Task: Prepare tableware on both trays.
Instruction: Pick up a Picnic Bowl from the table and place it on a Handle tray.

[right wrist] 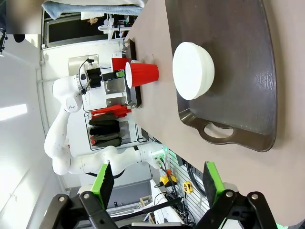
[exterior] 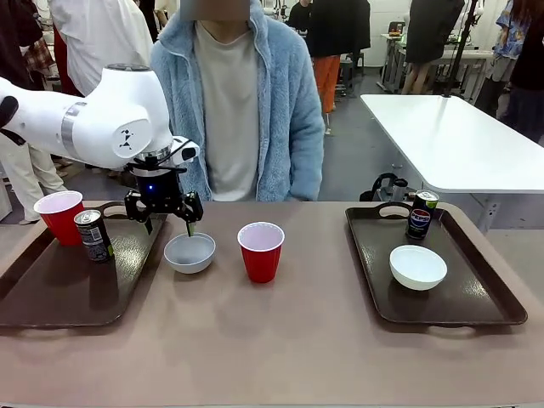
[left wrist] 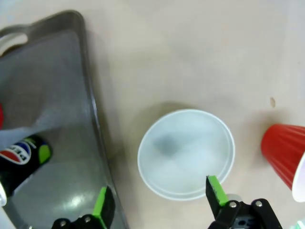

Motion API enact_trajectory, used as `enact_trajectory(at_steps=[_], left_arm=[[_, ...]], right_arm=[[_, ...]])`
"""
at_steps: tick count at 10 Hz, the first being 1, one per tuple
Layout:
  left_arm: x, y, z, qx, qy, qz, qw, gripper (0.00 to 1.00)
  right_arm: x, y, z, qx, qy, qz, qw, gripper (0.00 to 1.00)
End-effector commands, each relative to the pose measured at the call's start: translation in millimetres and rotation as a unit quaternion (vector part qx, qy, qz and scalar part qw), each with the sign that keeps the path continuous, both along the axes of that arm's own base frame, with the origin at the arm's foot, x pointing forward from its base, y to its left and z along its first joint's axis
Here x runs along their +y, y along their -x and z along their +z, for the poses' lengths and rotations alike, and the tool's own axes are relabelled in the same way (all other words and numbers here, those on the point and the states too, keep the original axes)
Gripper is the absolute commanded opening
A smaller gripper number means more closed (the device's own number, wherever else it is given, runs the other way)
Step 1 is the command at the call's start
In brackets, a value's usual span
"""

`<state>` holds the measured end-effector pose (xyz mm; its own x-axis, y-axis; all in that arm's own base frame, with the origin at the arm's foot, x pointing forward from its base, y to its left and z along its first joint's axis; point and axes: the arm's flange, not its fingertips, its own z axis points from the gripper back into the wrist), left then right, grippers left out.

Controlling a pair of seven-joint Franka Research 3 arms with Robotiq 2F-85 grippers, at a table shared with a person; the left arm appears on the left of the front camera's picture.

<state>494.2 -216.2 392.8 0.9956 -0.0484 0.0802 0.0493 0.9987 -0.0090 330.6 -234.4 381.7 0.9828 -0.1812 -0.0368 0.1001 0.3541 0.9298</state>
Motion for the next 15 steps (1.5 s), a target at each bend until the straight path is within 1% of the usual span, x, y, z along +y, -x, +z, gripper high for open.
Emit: enact_trajectory(at_steps=[1, 4, 7, 8, 9, 10, 11, 12, 14, 15], left_arm=[[3, -3, -8, -0.018, -0.004, 0.008, 1.000, 1.00], [6, -3, -28, -0.017, 0.008, 0.000, 1.000, 1.00], [7, -14, -42, -0.013, 0.008, 0.001, 1.000, 1.00], [7, -15, -46, -0.012, 0.013, -0.011, 1.000, 0.46], [8, -17, -45, -0.010, 0.012, -0.010, 1.000, 0.45], [8, -17, -45, -0.009, 0.015, -0.007, 1.000, 0.00], [8, -17, -45, -0.008, 0.014, -0.006, 1.000, 0.43], [9, -17, -44, -0.005, 0.014, -0.004, 1.000, 0.00], [11, -17, -42, -0.001, 0.013, 0.001, 1.000, 0.00], [12, -16, -41, 0.002, 0.013, 0.000, 1.000, 0.03]], right_arm=[[0, 0, 2, 0.001, -0.002, -0.002, 1.000, 0.98], [0, 0, 2, 0.001, -0.002, -0.002, 1.000, 0.98], [0, 0, 2, 0.001, -0.002, -0.002, 1.000, 0.98], [0, 0, 2, 0.001, -0.002, -0.002, 1.000, 0.98], [0, 0, 2, 0.001, -0.002, -0.002, 1.000, 0.98], [0, 0, 2, 0.001, -0.002, -0.002, 1.000, 0.98], [0, 0, 2, 0.001, -0.002, -0.002, 1.000, 0.98], [0, 0, 2, 0.001, -0.002, -0.002, 1.000, 0.98], [0, 0, 2, 0.001, -0.002, -0.002, 1.000, 0.98], [0, 0, 2, 0.001, -0.002, -0.002, 1.000, 0.98]])
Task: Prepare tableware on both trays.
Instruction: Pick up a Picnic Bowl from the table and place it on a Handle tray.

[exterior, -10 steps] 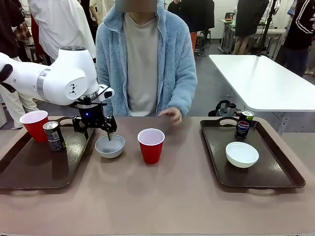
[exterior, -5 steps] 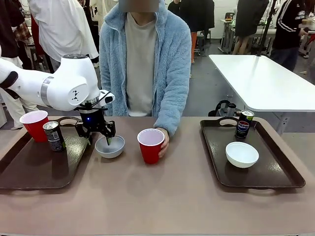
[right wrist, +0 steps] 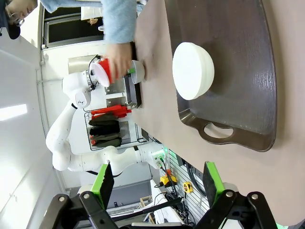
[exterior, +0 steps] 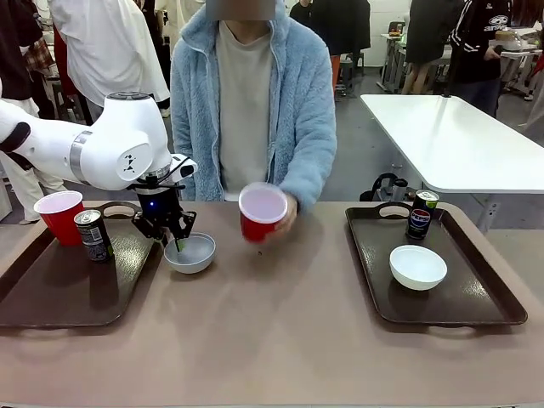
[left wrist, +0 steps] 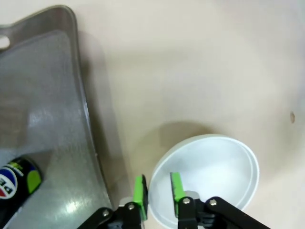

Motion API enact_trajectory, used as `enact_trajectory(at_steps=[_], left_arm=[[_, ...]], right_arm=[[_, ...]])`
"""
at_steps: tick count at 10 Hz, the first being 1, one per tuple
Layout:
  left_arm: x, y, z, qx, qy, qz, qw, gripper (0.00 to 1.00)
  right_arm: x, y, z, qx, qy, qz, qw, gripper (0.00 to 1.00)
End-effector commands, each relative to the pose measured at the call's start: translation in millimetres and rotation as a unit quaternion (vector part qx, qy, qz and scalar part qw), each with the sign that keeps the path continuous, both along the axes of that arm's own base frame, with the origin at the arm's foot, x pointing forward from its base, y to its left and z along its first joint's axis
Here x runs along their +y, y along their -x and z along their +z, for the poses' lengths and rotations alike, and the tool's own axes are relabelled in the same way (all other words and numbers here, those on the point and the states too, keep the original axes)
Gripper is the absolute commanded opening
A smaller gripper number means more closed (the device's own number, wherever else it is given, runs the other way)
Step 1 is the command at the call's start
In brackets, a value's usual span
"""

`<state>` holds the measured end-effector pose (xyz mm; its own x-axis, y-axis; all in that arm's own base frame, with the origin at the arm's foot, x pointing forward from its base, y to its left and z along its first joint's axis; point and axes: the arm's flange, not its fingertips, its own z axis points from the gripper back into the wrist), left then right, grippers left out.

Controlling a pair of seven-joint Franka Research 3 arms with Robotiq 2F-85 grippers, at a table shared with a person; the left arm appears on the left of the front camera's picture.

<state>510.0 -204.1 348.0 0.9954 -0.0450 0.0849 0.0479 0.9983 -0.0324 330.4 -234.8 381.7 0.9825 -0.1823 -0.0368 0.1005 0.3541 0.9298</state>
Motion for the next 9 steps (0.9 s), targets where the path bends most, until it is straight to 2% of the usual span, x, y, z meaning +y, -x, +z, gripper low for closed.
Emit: enact_trajectory(at_steps=[1, 4, 5, 6, 8, 9], left_arm=[[1, 1, 5, 0.005, -0.003, -0.002, 1.000, 0.00], [3, 9, 20, 0.009, 0.002, -0.004, 1.000, 0.00], [2, 22, 40, 0.026, 0.013, -0.014, 0.999, 0.00], [7, 42, 74, 0.034, 0.029, -0.033, 0.998, 0.00], [28, 78, 131, 0.032, 0.038, -0.053, 0.997, 0.00], [41, 94, 147, 0.030, 0.036, -0.057, 0.997, 0.00]], right_arm=[[0, 0, 2, 0.001, -0.002, -0.002, 1.000, 0.98], [0, 0, 2, 0.001, -0.002, -0.002, 1.000, 0.98], [0, 0, 2, 0.001, -0.002, -0.002, 1.000, 0.98], [0, 0, 2, 0.001, -0.002, -0.002, 1.000, 0.98], [0, 0, 2, 0.001, -0.002, -0.002, 1.000, 0.98], [0, 0, 2, 0.001, -0.002, -0.002, 1.000, 0.98]])
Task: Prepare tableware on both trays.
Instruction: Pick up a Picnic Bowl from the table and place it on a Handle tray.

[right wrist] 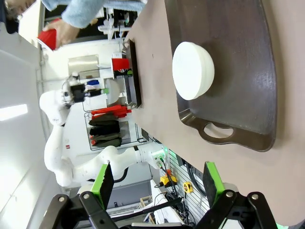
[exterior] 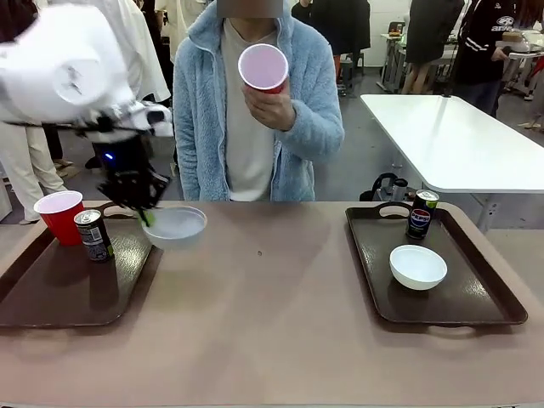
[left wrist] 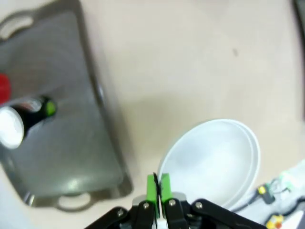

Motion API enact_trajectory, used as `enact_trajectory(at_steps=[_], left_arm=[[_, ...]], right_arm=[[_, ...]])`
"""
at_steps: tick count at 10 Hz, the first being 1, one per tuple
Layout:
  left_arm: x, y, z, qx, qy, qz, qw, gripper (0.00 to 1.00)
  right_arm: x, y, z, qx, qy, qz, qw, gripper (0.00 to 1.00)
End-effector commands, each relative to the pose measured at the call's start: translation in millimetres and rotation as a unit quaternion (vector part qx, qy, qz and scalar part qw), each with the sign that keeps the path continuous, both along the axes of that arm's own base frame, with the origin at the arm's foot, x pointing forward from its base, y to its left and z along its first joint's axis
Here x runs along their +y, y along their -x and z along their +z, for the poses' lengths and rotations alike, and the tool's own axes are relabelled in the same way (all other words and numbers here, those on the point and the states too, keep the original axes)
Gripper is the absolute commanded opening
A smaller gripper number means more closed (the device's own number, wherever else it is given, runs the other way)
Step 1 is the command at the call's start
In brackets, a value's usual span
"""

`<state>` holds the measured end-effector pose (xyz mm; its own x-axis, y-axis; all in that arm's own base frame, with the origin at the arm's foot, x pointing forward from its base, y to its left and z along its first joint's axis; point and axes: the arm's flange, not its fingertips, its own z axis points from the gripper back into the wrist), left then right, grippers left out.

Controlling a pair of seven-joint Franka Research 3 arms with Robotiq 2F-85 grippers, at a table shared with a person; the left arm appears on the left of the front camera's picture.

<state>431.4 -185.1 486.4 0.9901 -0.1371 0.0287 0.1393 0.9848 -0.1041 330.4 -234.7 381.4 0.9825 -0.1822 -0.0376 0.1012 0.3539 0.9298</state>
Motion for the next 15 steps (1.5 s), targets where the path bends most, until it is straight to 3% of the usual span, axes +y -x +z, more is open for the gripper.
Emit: enact_trajectory(at_steps=[1, 4, 6, 9, 13, 15], left_arm=[[35, 26, 16, 0.000, -0.003, -0.016, 1.000, 0.00], [91, 59, 12, 0.012, -0.018, -0.050, 0.999, 0.00], [142, 68, 7, 0.012, 0.008, -0.031, 0.999, 0.00], [178, 60, -11, -0.006, 0.018, -0.011, 1.000, 0.00], [186, 38, -57, -0.037, -0.010, 0.007, 0.999, 0.00], [188, 30, -76, -0.032, -0.011, 0.015, 0.999, 0.00]], right_arm=[[0, 0, 2, 0.000, -0.002, -0.002, 1.000, 0.98], [0, 0, 2, 0.000, -0.002, -0.002, 1.000, 0.98], [0, 0, 2, 0.000, -0.002, -0.002, 1.000, 0.98], [0, 0, 2, 0.000, -0.002, -0.002, 1.000, 0.98], [0, 0, 2, 0.000, -0.002, -0.002, 1.000, 0.98], [0, 0, 2, 0.000, -0.002, -0.002, 1.000, 0.98]])
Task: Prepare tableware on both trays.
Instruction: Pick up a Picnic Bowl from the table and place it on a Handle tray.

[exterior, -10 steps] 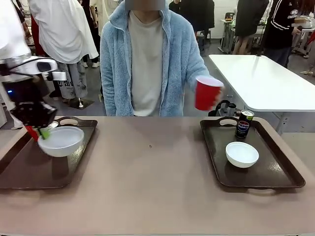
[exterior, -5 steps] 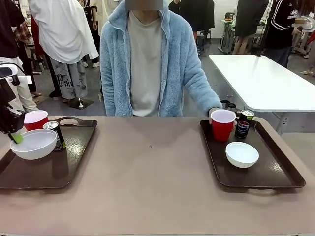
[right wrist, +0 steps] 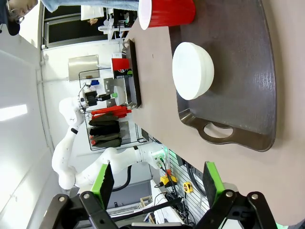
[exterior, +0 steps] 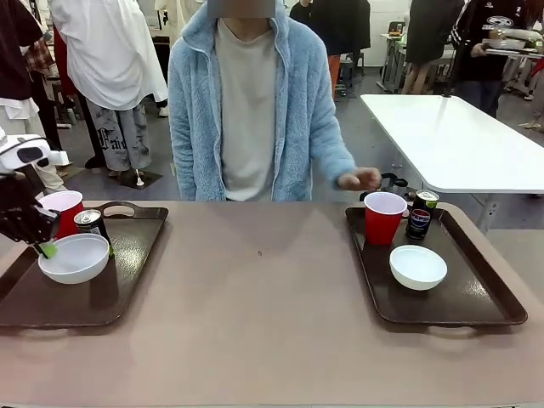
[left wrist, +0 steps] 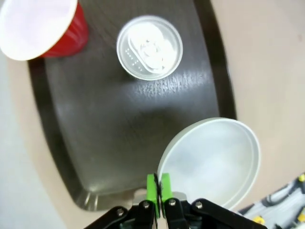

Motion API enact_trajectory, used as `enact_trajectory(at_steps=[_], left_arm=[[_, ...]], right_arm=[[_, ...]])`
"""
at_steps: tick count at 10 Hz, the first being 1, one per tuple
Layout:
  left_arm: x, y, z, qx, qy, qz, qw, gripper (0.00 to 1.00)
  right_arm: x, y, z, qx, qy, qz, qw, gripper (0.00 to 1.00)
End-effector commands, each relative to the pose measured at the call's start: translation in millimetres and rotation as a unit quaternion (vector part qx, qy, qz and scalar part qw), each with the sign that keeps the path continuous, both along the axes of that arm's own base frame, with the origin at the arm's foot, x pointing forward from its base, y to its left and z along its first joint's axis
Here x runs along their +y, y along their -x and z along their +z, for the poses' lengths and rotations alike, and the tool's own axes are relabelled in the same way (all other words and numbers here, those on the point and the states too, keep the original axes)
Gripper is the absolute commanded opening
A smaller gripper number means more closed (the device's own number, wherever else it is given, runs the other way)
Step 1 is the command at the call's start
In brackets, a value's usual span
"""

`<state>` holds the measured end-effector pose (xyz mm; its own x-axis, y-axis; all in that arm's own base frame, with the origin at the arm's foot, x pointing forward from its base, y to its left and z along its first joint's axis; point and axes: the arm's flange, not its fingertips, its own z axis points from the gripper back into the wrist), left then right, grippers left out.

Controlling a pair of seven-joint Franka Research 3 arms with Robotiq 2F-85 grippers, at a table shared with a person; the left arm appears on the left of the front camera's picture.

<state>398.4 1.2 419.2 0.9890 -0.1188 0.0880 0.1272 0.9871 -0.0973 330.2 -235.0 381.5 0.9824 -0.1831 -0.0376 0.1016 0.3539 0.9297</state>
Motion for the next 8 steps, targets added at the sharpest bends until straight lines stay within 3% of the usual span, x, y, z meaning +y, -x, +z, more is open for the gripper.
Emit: enact_trajectory(at_steps=[1, 8], left_arm=[[1, -5, -15, 0.003, -0.012, 0.009, 1.000, 0.00], [-6, -9, -49, 0.034, -0.024, 0.007, 0.999, 0.00]], right_arm=[[0, 0, 2, 0.000, -0.002, -0.001, 1.000, 0.98], [0, 0, 2, 0.000, -0.002, -0.001, 1.000, 0.98]])
